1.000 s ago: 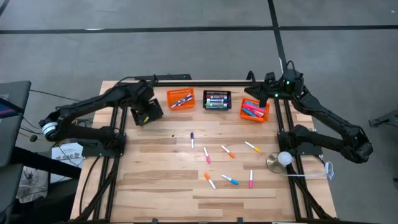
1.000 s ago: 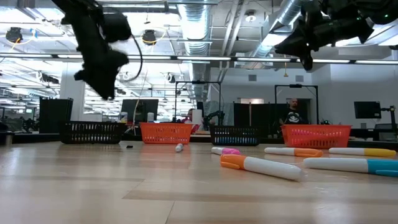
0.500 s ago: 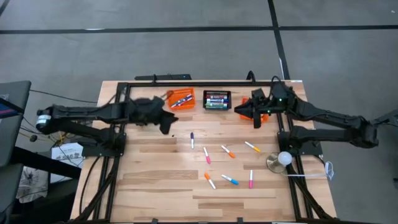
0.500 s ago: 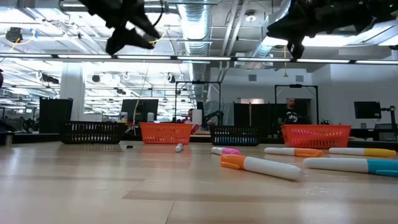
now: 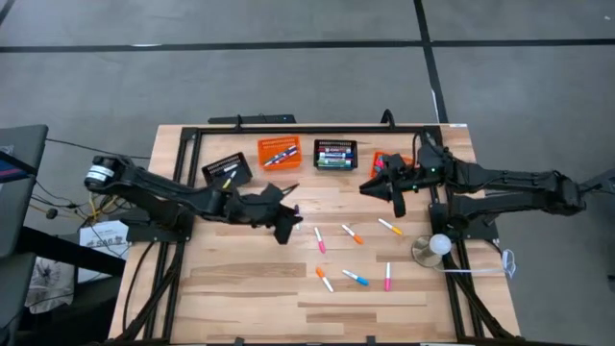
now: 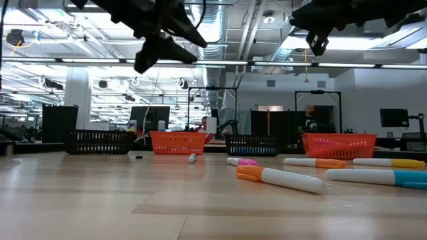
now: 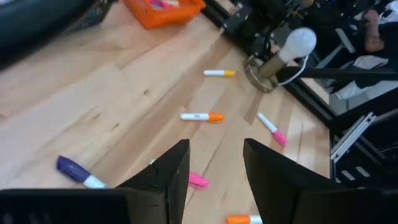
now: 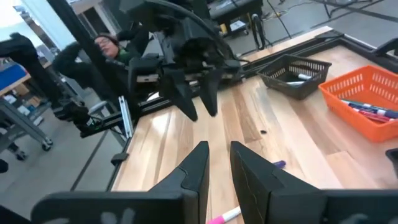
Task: Pick & Place Markers
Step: Put the white purple marker into the left black bin
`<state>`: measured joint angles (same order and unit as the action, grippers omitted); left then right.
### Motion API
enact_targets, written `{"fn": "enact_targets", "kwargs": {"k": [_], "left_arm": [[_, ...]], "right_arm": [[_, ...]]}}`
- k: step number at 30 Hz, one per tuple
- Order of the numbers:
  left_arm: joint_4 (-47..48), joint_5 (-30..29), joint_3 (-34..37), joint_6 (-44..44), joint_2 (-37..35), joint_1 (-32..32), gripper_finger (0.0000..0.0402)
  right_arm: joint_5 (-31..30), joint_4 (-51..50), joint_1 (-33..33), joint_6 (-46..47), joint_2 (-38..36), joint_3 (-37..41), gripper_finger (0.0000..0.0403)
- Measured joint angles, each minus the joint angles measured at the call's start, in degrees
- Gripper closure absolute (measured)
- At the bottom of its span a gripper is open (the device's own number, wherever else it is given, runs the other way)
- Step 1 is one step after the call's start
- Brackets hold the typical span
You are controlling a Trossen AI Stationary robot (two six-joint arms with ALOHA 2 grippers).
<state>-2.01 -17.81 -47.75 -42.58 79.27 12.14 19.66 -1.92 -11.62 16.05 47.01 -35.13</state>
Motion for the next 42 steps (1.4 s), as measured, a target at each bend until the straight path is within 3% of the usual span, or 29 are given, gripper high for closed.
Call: {"fn": "enact_targets", "kwargs": {"k": [9,17,29,36,42], "left_arm": [[-6.2,0.0,0.0,-0.1,6.3,-0.2,0.0253],[-6.5,0.0,0.0,-0.2,6.0,-1.3,0.0253],[-17.3,-0.3,-1.7,-6.1,5.6,-2.5,0.0253],[-7.4,-0.7,-9.7,-7.9,6.0,-4.0,0.0253],[3.9,1.5,-16.8,-11.9,13.0,-6.7,0.0253]], "right_arm": [[-7.6,-0.1,6.0,0.1,1.1,0.0,0.0346],[-7.8,-0.7,6.7,0.5,1.1,0.0,0.0346],[-7.8,-0.7,5.6,0.2,1.1,0.0,0.0346],[-7.7,-1.1,3.1,0.0,1.1,0.0,0.0346],[-7.7,-1.0,0.7,-4.3,1.1,0.0,0.0346]]}}
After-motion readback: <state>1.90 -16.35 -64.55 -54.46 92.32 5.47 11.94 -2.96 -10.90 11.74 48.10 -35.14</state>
